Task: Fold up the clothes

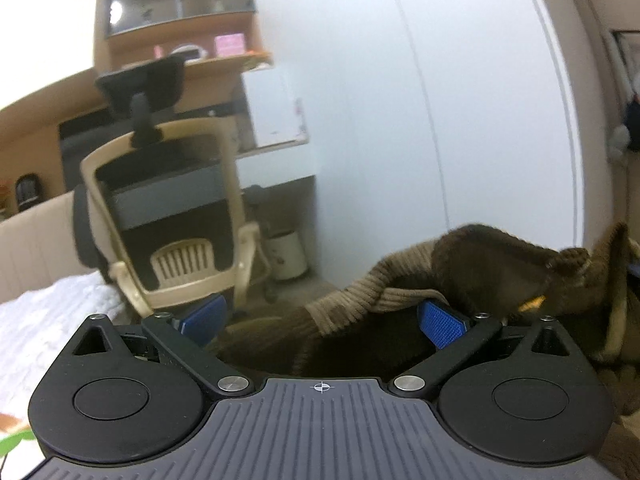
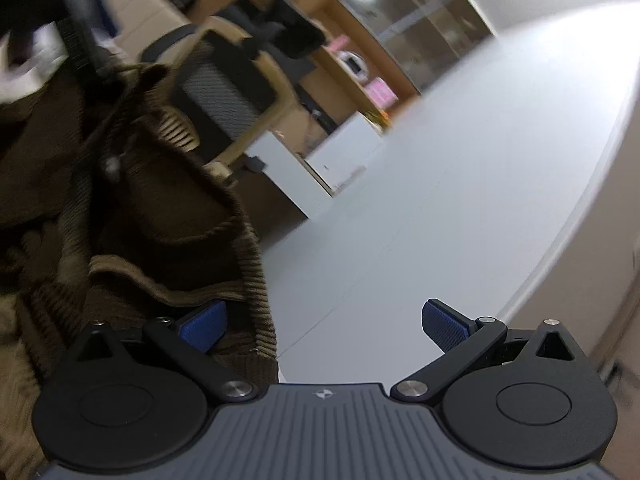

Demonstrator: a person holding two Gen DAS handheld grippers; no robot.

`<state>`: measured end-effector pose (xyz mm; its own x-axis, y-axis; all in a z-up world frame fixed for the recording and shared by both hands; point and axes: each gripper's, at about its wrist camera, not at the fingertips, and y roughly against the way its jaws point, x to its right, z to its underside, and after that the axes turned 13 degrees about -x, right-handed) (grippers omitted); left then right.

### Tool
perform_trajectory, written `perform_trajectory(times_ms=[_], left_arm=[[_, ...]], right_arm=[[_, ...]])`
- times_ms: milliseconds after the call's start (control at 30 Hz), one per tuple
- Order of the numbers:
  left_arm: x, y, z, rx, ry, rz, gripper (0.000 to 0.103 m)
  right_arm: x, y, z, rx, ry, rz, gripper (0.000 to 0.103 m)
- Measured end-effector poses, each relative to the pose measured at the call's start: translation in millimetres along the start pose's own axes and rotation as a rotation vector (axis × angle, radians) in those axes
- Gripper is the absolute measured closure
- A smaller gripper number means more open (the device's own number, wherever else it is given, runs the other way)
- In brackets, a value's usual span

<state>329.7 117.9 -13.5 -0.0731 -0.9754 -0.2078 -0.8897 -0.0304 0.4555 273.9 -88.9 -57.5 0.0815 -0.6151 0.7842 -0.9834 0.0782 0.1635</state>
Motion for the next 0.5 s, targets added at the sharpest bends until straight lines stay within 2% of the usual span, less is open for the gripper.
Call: perform_trajectory(times_ms=[200,433,500], left_arm=[[-7,11,2,0.022,0.03,-0.014,0.0],[-16,12,0,0.051,0.053,-0.008,0.0],[-19,18,-3,0.076,0.052,-0.029,0.0]], right_arm=[[-32,8,-2,0.11,0.356,0.078,0.0],[-52,-1,-19,0.298,0.362,0.439,0.0],[-57,-3,-24,0.352,0.361,0.543,0.0]])
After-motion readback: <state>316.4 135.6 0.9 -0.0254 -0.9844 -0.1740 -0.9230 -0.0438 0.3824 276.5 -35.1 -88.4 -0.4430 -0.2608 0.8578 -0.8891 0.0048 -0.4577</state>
